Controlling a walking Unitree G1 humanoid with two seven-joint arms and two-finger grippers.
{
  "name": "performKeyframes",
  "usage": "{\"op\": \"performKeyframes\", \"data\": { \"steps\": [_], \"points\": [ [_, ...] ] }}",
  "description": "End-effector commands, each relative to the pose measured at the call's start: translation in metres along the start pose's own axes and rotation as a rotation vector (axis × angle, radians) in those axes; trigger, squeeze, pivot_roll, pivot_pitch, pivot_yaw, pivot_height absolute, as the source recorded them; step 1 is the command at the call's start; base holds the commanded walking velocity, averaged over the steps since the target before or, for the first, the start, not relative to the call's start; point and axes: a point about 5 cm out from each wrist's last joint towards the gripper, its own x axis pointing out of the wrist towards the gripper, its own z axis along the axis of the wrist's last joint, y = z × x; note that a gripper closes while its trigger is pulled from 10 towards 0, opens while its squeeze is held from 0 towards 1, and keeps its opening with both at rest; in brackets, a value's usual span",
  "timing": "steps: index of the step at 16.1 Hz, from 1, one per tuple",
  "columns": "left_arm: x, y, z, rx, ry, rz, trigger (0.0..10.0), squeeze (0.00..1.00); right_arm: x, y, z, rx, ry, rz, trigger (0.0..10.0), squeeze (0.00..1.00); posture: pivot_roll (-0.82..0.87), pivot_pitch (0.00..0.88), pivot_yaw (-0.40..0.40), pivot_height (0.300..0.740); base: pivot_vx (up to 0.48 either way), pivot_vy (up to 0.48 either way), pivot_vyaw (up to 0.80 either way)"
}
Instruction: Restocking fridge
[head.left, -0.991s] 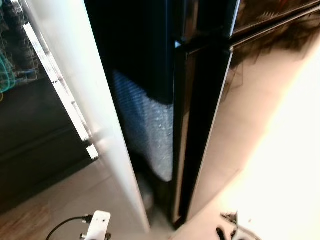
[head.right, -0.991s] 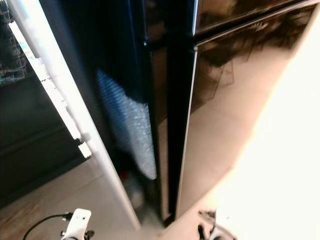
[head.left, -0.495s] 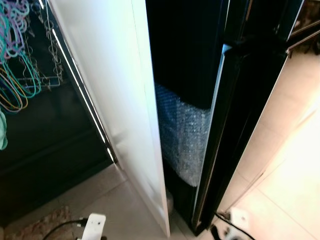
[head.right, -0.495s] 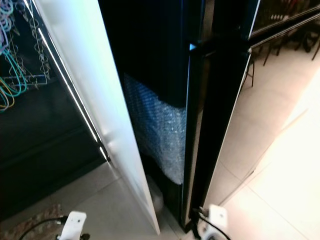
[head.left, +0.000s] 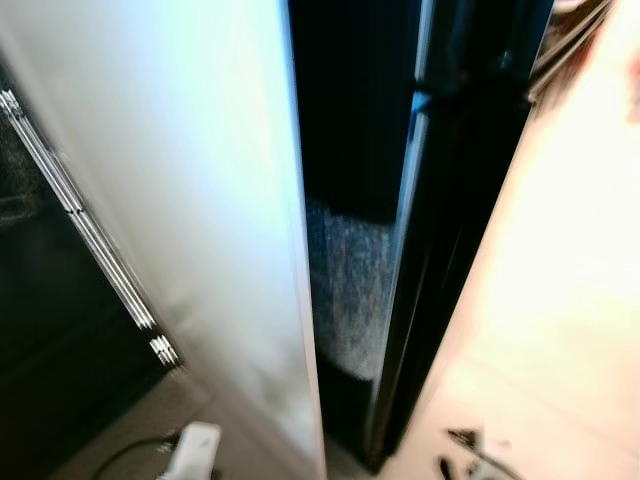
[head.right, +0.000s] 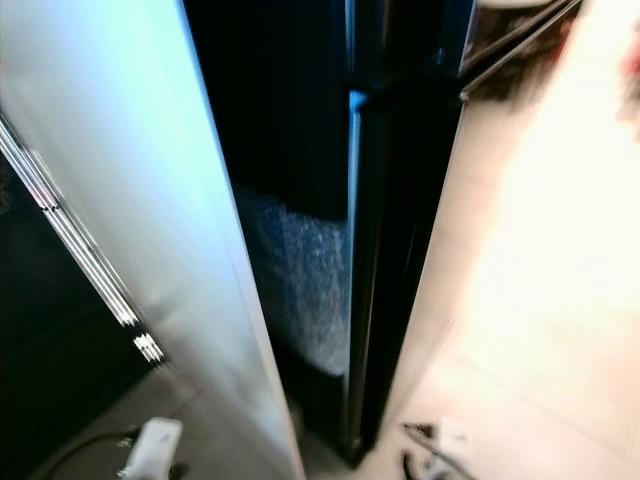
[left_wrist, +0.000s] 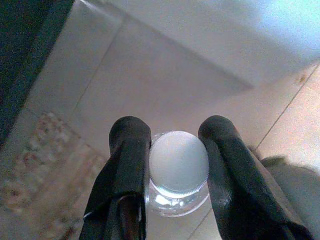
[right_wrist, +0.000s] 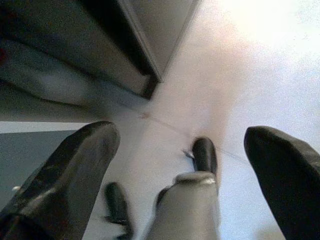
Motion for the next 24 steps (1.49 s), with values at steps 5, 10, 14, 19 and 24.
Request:
{"op": "performKeyframes", "data": {
  "steps": [5, 10, 14, 19, 24],
  "points": [
    [0.0005, -0.0040, 0.0012, -0.009, 0.006, -0.010, 10.0, 0.00, -0.0003, -0.0032, 0.0012, 0.002, -0.009, -0.010, 10.0, 0.00, 0.08, 0.000, 0.063, 0.740, 0.000, 0.319, -0.64],
    [0.0005, -0.0040, 0.0014, -0.002, 0.004, -0.008, 10.0, 0.00, -0.0003, -0.0032, 0.0014, 0.006, -0.014, -0.008, 10.0, 0.00, 0.09, 0.000, 0.061, 0.740, 0.000, 0.071, 0.00],
    [0.0006, -0.0039, 0.0018, 0.001, 0.004, -0.012, 10.0, 0.00, -0.0004, -0.0032, 0.0031, 0.018, -0.035, -0.019, 10.0, 0.00, 0.09, 0.000, 0.063, 0.740, 0.000, 0.000, 0.00],
    [0.0000, -0.0021, -0.0013, 0.013, 0.011, -0.017, 10.0, 0.00, -0.0013, -0.0039, 0.0066, 0.031, -0.117, -0.049, 10.0, 0.00, 0.07, 0.000, 0.076, 0.740, 0.000, 0.000, 0.00],
    [-0.0013, -0.0020, -0.0079, 0.031, 0.025, -0.028, 10.0, 0.00, -0.0026, -0.0017, 0.0062, -0.001, -0.164, 0.007, 10.0, 0.00, 0.03, 0.022, 0.072, 0.740, 0.000, 0.000, 0.00]
  ]
}}
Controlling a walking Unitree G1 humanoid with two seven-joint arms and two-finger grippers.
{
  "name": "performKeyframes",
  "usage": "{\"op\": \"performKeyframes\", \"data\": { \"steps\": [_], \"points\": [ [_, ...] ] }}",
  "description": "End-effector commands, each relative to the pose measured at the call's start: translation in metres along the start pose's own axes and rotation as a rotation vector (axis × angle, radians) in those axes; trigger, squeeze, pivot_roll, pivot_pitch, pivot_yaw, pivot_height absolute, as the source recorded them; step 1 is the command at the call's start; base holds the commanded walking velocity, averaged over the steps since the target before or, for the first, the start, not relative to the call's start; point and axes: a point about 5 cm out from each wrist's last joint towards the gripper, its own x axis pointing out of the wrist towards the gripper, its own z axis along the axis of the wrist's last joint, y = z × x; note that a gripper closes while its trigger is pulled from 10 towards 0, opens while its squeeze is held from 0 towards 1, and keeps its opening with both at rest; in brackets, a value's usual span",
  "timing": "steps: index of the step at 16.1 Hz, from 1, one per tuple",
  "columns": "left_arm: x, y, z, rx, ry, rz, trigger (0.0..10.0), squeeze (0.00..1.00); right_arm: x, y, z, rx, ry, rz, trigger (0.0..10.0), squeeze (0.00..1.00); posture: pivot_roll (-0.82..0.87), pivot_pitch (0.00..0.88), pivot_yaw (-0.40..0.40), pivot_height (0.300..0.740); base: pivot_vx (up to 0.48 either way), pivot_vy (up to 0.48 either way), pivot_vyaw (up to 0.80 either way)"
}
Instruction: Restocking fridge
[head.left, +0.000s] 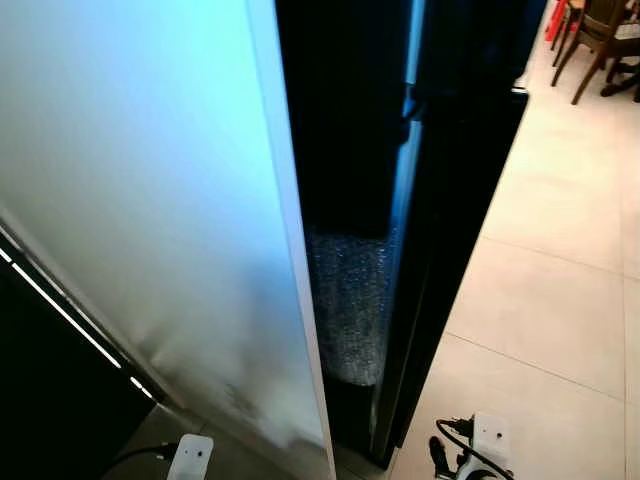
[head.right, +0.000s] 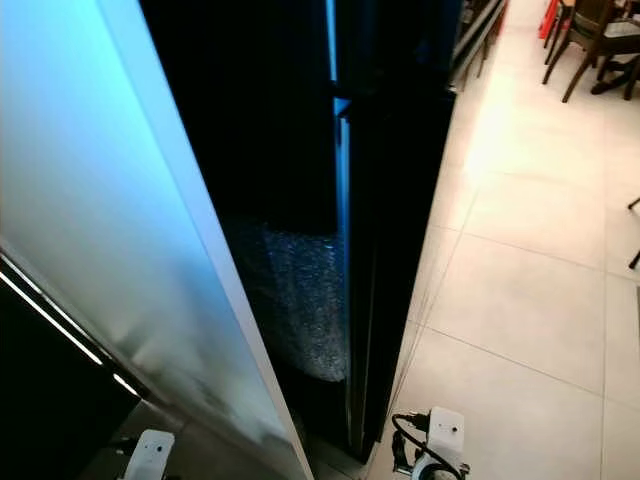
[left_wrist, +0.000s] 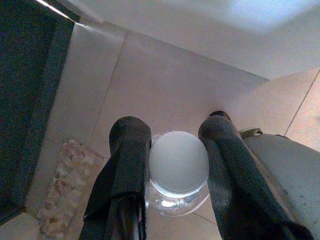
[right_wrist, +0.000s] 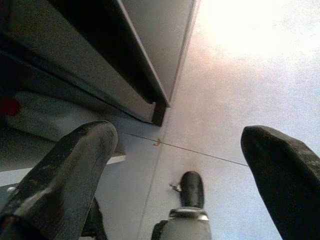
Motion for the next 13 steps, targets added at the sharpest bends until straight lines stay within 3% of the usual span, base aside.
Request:
{"op": "performKeyframes", "data": {
  "steps": [1, 3, 6, 13],
  "points": [
    [-0.0010, 0.0028, -0.0052, 0.024, 0.015, -0.002, 10.0, 0.00, -0.0005, 0.0033, -0.0034, 0.008, 0.007, 0.024, 10.0, 0.00, 0.03, 0.022, 0.072, 0.740, 0.000, 0.000, 0.00],
    [-0.0004, 0.0023, -0.0019, 0.028, 0.007, -0.007, 10.0, 0.00, 0.0002, 0.0024, -0.0030, -0.032, 0.033, 0.012, 10.0, 0.00, 0.02, 0.005, 0.074, 0.740, 0.000, 0.000, 0.00],
    [0.0001, 0.0011, 0.0009, 0.000, -0.004, -0.002, 10.0, 0.00, 0.0004, 0.0000, -0.0056, -0.015, 0.076, -0.025, 10.0, 0.00, 0.04, 0.000, 0.064, 0.740, 0.000, 0.000, 0.00],
    [0.0001, -0.0006, 0.0002, -0.024, -0.002, -0.004, 10.0, 0.00, 0.0004, -0.0017, -0.0040, -0.011, 0.060, -0.045, 10.0, 0.00, 0.06, 0.000, 0.055, 0.740, 0.000, 0.000, 0.00]
  ]
}}
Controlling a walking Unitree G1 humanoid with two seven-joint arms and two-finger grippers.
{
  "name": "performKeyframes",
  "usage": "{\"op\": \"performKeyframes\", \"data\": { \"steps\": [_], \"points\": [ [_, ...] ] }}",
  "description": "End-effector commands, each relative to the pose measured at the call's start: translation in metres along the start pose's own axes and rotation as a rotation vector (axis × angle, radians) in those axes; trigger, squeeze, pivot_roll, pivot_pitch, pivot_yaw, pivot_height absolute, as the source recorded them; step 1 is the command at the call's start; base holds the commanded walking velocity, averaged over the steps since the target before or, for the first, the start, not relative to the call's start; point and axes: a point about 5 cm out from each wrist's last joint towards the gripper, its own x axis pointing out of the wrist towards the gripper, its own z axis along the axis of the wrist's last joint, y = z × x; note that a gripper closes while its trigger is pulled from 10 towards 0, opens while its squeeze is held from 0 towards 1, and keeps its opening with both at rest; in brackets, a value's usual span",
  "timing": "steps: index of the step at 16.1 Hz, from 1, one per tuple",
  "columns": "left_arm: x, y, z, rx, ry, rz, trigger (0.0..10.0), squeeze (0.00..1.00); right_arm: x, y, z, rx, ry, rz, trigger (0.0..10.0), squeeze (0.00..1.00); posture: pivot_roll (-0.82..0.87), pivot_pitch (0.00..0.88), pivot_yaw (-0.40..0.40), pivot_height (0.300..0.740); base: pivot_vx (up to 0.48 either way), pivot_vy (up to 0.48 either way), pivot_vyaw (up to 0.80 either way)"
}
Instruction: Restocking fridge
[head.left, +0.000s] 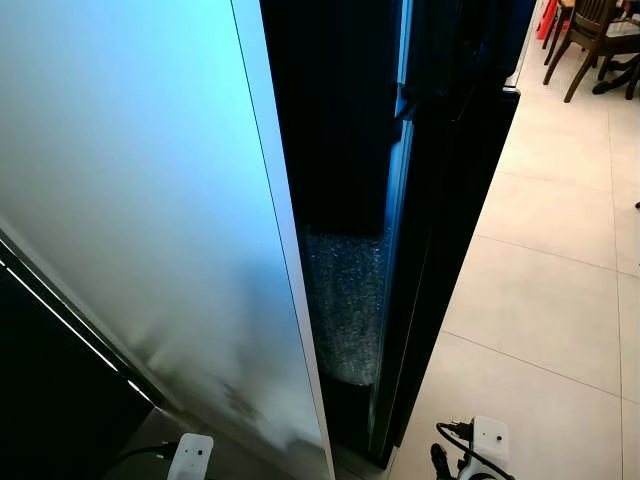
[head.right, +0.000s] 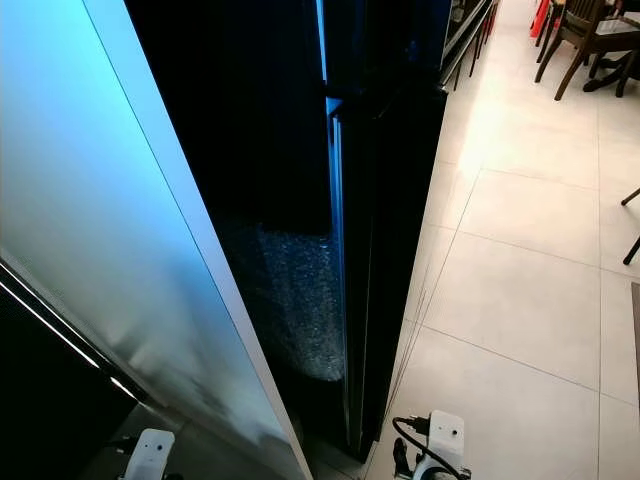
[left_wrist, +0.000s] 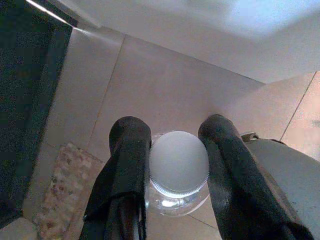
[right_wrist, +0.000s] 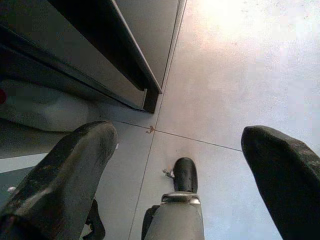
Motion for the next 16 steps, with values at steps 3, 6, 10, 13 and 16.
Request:
{"op": "performKeyframes", "data": {
  "steps": [3, 6, 10, 13, 16],
  "points": [
    [-0.0005, -0.0007, -0.0029, -0.028, 0.005, 0.000, 10.0, 0.00, -0.0001, 0.0013, -0.0010, -0.005, 0.002, 0.001, 10.0, 0.00, 0.06, 0.000, 0.053, 0.740, 0.000, 0.000, 0.00],
    [-0.0006, -0.0008, -0.0033, -0.033, 0.003, 0.000, 10.0, 0.00, -0.0001, 0.0013, -0.0017, -0.007, 0.005, 0.001, 10.0, 0.00, 0.06, 0.000, 0.053, 0.740, 0.000, 0.000, 0.00],
    [-0.0007, -0.0001, -0.0038, -0.038, 0.005, 0.002, 10.0, 0.00, -0.0002, 0.0019, -0.0022, -0.004, 0.006, 0.001, 10.0, 0.00, 0.06, 0.000, 0.058, 0.740, -0.066, 0.000, 0.00],
    [-0.0008, 0.0006, -0.0037, -0.037, 0.003, 0.003, 10.0, 0.00, -0.0002, 0.0026, -0.0021, 0.005, 0.001, 0.000, 10.0, 0.00, 0.06, 0.000, 0.060, 0.740, -0.270, 0.000, 0.00],
    [-0.0008, 0.0009, -0.0035, -0.036, 0.001, 0.003, 10.0, 0.00, -0.0002, 0.0028, -0.0018, 0.011, -0.004, 0.000, 10.0, 0.00, 0.06, 0.000, 0.062, 0.740, -0.299, 0.000, 0.00]
  ]
}}
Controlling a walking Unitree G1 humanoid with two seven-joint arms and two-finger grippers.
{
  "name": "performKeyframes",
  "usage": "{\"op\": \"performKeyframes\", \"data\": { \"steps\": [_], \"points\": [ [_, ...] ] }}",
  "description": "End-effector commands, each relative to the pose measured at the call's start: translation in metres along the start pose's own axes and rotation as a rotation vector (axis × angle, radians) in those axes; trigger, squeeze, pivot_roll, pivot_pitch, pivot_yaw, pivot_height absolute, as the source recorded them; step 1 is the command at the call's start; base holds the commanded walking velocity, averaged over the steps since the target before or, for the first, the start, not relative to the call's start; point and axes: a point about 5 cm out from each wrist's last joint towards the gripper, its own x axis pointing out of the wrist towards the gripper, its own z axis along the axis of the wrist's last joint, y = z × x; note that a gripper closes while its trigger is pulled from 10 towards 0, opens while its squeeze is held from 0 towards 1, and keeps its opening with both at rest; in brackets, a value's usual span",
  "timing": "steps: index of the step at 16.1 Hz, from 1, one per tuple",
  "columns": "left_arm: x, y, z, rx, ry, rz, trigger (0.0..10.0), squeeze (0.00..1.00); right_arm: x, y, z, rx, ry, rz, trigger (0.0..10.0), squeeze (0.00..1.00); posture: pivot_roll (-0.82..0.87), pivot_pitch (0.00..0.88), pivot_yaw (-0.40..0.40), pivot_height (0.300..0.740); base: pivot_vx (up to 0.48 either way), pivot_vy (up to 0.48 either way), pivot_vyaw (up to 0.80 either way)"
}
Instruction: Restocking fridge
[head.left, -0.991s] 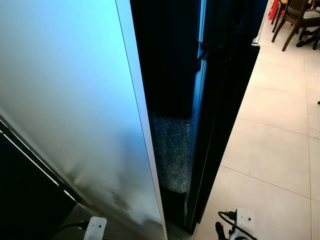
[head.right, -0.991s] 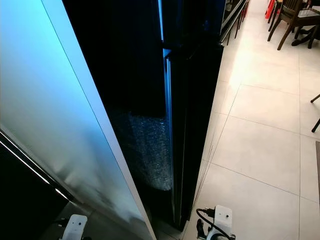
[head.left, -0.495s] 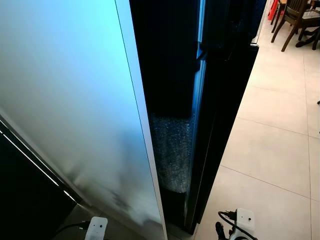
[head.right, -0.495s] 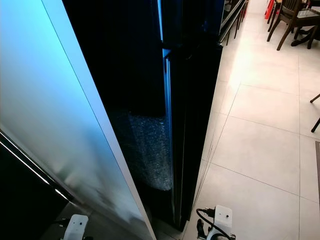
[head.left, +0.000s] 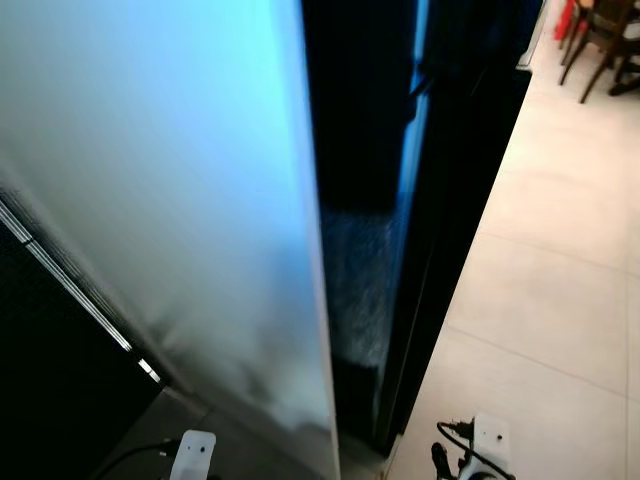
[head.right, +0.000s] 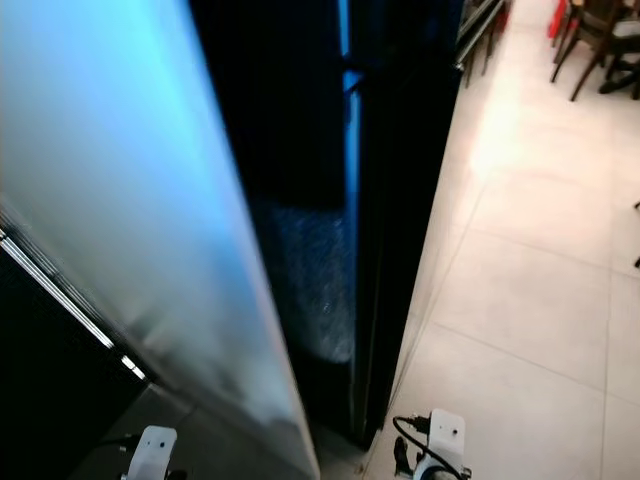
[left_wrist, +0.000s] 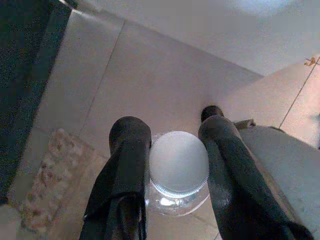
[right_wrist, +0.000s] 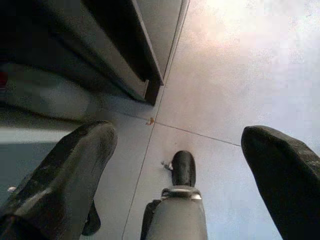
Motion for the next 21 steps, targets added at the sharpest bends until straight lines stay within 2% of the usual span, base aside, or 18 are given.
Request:
{"op": "performKeyframes", "data": {
  "steps": [1, 7, 10, 11, 12, 13, 14, 15, 17, 18, 19, 20, 21],
  "points": [
    [-0.001, 0.004, -0.006, -0.014, 0.014, 0.009, 10.0, 0.00, 0.000, 0.002, -0.003, 0.010, 0.006, 0.004, 10.0, 0.00, 0.06, 0.000, 0.062, 0.740, -0.315, 0.000, 0.00],
    [-0.001, 0.005, -0.006, 0.003, 0.022, 0.012, 10.0, 0.00, -0.001, 0.002, 0.001, 0.030, -0.038, -0.002, 10.0, 0.00, 0.06, 0.000, 0.066, 0.740, -0.096, 0.000, 0.00],
    [-0.001, 0.005, -0.005, 0.001, 0.019, 0.013, 10.0, 0.00, -0.001, -0.001, 0.008, 0.038, -0.120, -0.062, 10.0, 0.00, 0.06, 0.000, 0.062, 0.740, 0.000, 0.000, 0.00],
    [-0.001, 0.006, -0.004, 0.001, 0.018, 0.014, 10.0, 0.00, -0.002, -0.001, 0.011, 0.013, -0.154, -0.072, 10.0, 0.00, 0.06, 0.000, 0.062, 0.740, 0.000, 0.000, 0.00],
    [-0.001, 0.006, -0.004, 0.001, 0.017, 0.015, 10.0, 0.00, -0.001, 0.000, 0.031, -0.044, -0.250, -0.079, 10.0, 0.00, 0.06, 0.000, 0.062, 0.740, 0.000, 0.000, 0.00],
    [-0.001, 0.006, -0.003, 0.002, 0.017, 0.015, 10.0, 0.00, -0.001, 0.008, 0.068, -0.083, -0.378, -0.045, 10.0, 0.00, 0.05, 0.000, 0.064, 0.740, 0.000, 0.000, 0.00],
    [-0.001, 0.006, -0.003, 0.004, 0.017, 0.015, 10.0, 0.00, -0.004, 0.022, 0.099, -0.181, -0.498, 0.023, 10.0, 0.00, 0.04, 0.000, 0.062, 0.740, 0.000, 0.000, 0.00],
    [-0.001, 0.006, -0.003, 0.005, 0.016, 0.016, 10.0, 0.00, -0.008, 0.037, 0.110, -0.279, -0.581, 0.094, 10.0, 0.00, 0.04, 0.000, 0.059, 0.740, 0.000, 0.000, 0.00],
    [-0.001, 0.007, -0.002, 0.001, 0.014, 0.017, 10.0, 0.00, -0.012, 0.043, 0.117, -0.302, -0.646, 0.127, 10.0, 0.00, 0.04, 0.000, 0.056, 0.740, 0.000, 0.000, 0.00],
    [-0.001, 0.007, -0.002, 0.002, 0.014, 0.016, 10.0, 0.00, -0.014, 0.046, 0.124, -0.279, -0.682, 0.139, 10.0, 0.00, 0.04, 0.000, 0.058, 0.740, 0.000, 0.000, 0.00],
    [-0.001, 0.007, -0.002, 0.004, 0.015, 0.014, 10.0, 0.00, -0.017, 0.051, 0.132, -0.276, -0.723, 0.157, 10.0, 0.38, 0.03, 0.000, 0.059, 0.740, 0.000, 0.000, 0.00],
    [-0.001, 0.007, -0.004, 0.011, 0.020, 0.010, 10.0, 0.00, -0.020, 0.059, 0.136, -0.280, -0.761, 0.187, 10.0, 1.00, 0.02, 0.000, 0.063, 0.740, 0.000, 0.000, 0.00],
    [-0.001, 0.007, -0.004, 0.012, 0.021, 0.010, 10.0, 0.00, -0.022, 0.061, 0.136, -0.291, -0.773, 0.190, 10.0, 1.00, 0.02, 0.000, 0.063, 0.740, 0.000, 0.000, 0.00]
  ]
}}
